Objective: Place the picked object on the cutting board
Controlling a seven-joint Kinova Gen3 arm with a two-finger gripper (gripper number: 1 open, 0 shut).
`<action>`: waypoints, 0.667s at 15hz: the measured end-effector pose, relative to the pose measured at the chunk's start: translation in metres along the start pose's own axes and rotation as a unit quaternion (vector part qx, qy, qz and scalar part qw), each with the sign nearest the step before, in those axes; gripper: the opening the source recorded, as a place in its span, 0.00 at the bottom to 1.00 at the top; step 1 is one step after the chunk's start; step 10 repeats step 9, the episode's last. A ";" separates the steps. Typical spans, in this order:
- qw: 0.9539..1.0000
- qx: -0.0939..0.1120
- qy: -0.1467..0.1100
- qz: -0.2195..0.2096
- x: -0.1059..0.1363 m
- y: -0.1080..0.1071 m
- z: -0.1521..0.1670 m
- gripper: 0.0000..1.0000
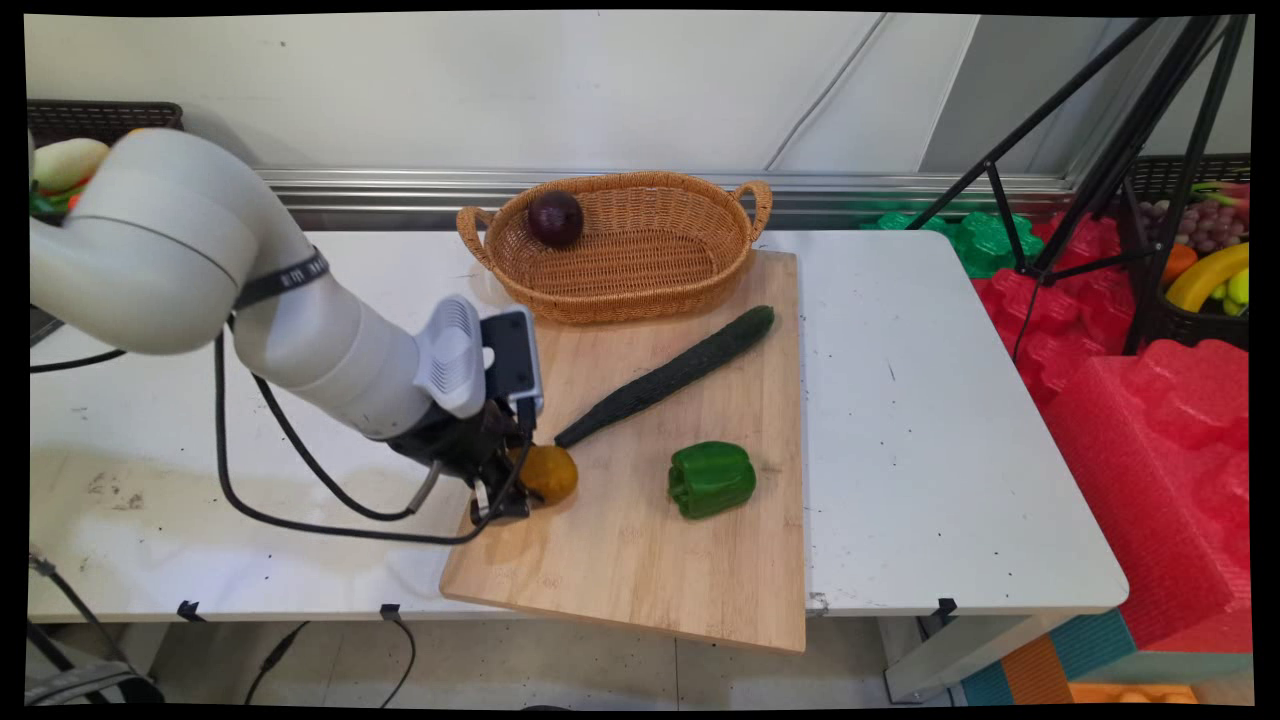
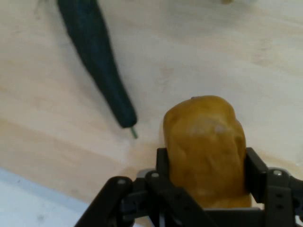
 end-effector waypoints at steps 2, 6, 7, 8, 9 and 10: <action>1.000 -0.008 0.004 0.013 0.002 0.004 0.007 0.00; 0.999 -0.018 0.012 0.030 0.005 0.007 0.017 0.00; 0.999 -0.020 0.014 0.033 0.005 0.008 0.019 1.00; 0.999 -0.021 0.016 0.036 0.006 0.008 0.020 1.00; 0.999 -0.021 0.018 0.038 0.007 0.008 0.021 1.00; 0.999 -0.021 0.018 0.038 0.007 0.008 0.021 1.00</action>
